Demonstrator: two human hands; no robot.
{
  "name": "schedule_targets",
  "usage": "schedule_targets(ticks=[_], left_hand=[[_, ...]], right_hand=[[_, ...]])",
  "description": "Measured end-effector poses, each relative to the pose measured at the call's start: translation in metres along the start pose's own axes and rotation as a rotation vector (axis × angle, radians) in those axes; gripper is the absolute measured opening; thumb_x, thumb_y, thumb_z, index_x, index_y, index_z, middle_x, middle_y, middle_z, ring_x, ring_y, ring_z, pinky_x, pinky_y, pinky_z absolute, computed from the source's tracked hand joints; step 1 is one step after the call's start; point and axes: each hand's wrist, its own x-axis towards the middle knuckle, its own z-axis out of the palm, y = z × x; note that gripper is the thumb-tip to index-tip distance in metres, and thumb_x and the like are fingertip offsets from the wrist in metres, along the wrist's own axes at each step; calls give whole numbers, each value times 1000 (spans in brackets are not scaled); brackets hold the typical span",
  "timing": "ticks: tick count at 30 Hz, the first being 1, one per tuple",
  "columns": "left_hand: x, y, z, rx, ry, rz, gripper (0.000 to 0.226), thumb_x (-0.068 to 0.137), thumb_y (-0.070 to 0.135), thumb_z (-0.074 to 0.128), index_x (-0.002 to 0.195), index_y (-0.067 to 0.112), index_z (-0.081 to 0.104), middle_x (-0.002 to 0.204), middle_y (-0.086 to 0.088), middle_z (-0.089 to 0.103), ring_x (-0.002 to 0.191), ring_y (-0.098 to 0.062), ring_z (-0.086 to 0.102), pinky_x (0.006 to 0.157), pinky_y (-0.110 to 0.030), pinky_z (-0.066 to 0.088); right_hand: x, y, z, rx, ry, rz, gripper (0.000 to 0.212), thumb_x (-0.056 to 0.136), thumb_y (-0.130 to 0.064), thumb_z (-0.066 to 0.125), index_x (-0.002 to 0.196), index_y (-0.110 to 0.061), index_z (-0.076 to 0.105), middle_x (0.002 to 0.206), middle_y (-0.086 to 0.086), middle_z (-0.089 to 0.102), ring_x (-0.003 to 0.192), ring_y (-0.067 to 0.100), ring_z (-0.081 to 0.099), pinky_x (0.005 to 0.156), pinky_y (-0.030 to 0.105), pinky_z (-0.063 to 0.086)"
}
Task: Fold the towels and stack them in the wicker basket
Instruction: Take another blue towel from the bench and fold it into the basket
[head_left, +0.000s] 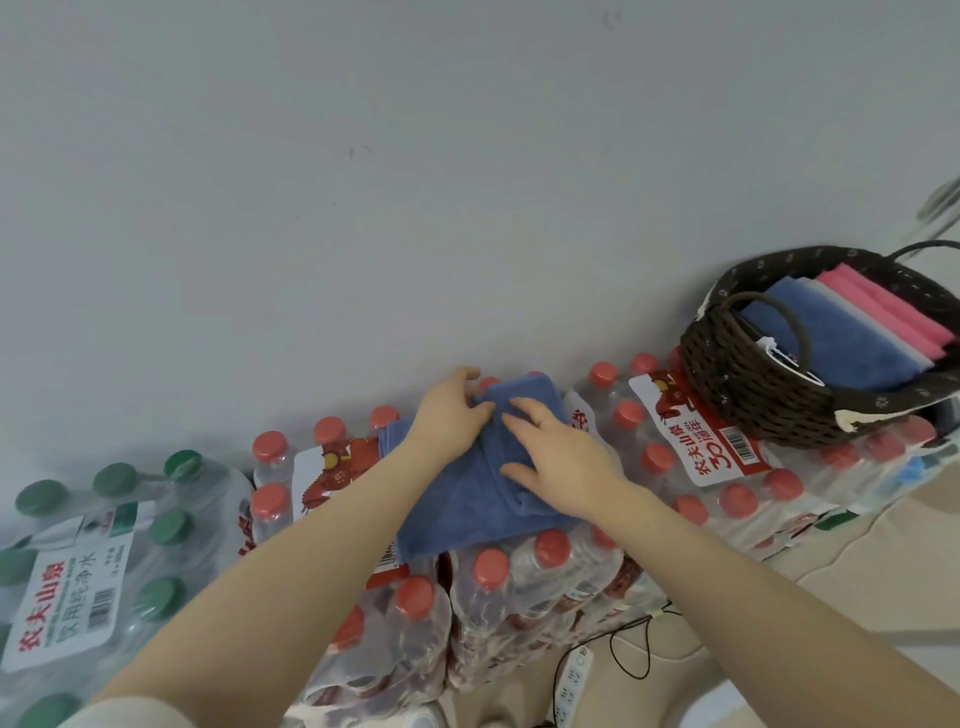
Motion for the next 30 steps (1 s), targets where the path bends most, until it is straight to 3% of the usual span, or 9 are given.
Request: schedule_targets(ticks=[5, 10, 13, 16, 18, 21, 24, 27, 30], left_hand=[[-10, -34, -30, 693, 65, 6, 40, 96, 37, 35, 127, 15, 48, 138, -7, 44, 128, -29, 36, 105, -40, 26], [-19, -55, -49, 846, -116, -43, 59, 91, 57, 32, 128, 15, 50, 152, -2, 26, 137, -29, 23, 111, -44, 18], [-19, -49, -56, 470, -41, -63, 46, 87, 44, 55, 113, 7, 59, 132, -9, 48, 123, -28, 45, 99, -33, 36], [-33, -35, -58, -146, 20, -139, 20, 83, 22, 66, 94, 8, 58, 87, -5, 62, 79, -19, 60, 59, -18, 48], [-41, -38, -55, -354, -42, -274, 24, 82, 21, 68, 98, 6, 59, 90, -10, 66, 78, -22, 63, 64, -26, 53], [-47, -46, -56, -443, -148, -409, 39, 74, 23, 76, 105, 4, 62, 98, -17, 70, 87, -33, 68, 81, -44, 56], [-48, -55, -58, -402, -178, -370, 29, 77, 18, 72, 103, 12, 61, 92, -10, 70, 81, -27, 68, 74, -38, 57], [-52, -57, -52, -326, -141, -270, 39, 83, 18, 66, 119, 16, 51, 107, -5, 66, 94, -25, 65, 87, -42, 54], [-54, -48, -47, -380, -95, -206, 37, 90, 17, 55, 126, 18, 46, 116, -4, 62, 102, -24, 61, 94, -43, 50]], right_hand=[[7, -11, 12, -149, -60, 27, 75, 93, -52, 36, 150, -16, 1, 158, -2, -8, 109, 26, 57, 68, 30, 39], [1, -23, 36, -302, -1, 43, 73, 97, -50, 23, 147, -8, -11, 158, 5, -3, 70, 22, 45, 49, 30, 29], [1, -21, 39, -335, 20, 41, 76, 96, -52, 23, 147, -7, -10, 156, 8, 17, 67, 20, 40, 51, 31, 28], [2, -20, 40, -279, 88, 13, 70, 96, -50, 21, 148, -10, -3, 157, 8, 6, 61, 22, 46, 46, 28, 31], [4, -15, 41, -262, 150, 13, 66, 95, -49, 16, 148, -10, 12, 156, 5, 9, 67, 22, 60, 48, 25, 32], [3, -14, 31, -225, 347, 8, 52, 94, -37, 26, 134, -13, 49, 143, 1, 45, 80, 10, 69, 46, 19, 34], [5, -10, 33, -45, 188, 117, 45, 100, -27, 30, 145, -26, 27, 156, -12, 15, 108, 21, 60, 68, 33, 52], [8, -16, 34, -122, 165, 185, 50, 99, -20, 28, 148, -28, 17, 158, -9, 4, 78, 26, 60, 46, 27, 34], [7, -27, 31, -159, 102, 220, 53, 99, -15, 25, 149, -21, 9, 158, 0, -4, 46, 16, 29, 42, 25, 19]])
